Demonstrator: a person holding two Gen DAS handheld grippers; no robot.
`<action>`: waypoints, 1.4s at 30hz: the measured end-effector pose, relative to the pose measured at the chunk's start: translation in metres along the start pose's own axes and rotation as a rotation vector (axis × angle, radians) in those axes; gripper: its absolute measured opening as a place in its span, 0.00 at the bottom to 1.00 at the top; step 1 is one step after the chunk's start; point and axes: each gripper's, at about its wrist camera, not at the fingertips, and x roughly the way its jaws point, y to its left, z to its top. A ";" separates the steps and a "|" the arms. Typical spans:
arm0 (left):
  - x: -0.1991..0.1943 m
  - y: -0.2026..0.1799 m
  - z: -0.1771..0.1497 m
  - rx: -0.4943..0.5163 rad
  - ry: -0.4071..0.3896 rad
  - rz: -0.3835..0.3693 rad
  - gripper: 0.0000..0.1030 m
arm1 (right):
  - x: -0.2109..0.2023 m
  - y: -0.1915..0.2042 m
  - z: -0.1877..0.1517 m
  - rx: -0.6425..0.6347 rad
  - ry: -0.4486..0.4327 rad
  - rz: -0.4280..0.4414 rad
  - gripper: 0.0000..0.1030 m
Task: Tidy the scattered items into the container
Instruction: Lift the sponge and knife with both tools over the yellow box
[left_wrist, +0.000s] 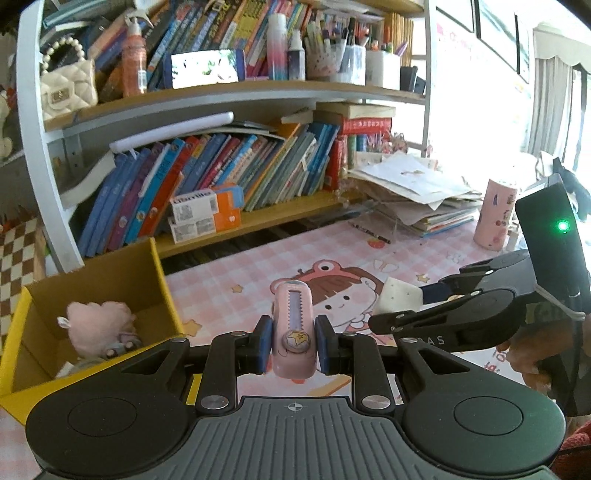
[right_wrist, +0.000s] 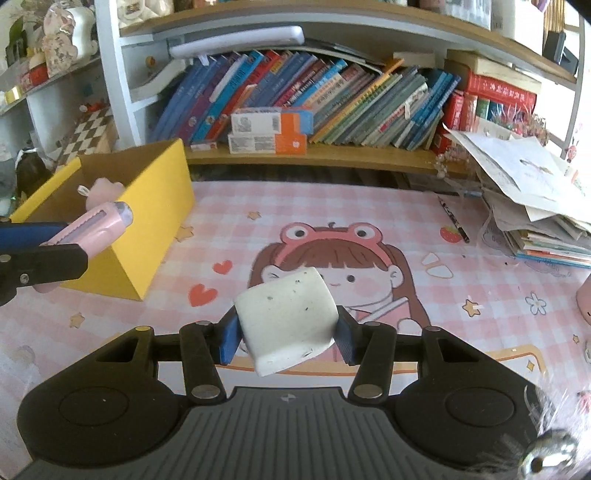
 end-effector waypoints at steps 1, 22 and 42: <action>-0.004 0.004 0.000 0.004 -0.008 0.000 0.22 | -0.002 0.005 0.001 -0.001 -0.006 -0.001 0.47; -0.055 0.101 -0.012 -0.051 -0.101 0.089 0.22 | -0.020 0.111 0.039 -0.112 -0.124 0.032 0.47; -0.041 0.183 -0.022 -0.118 -0.051 0.205 0.22 | 0.023 0.183 0.083 -0.281 -0.127 0.105 0.47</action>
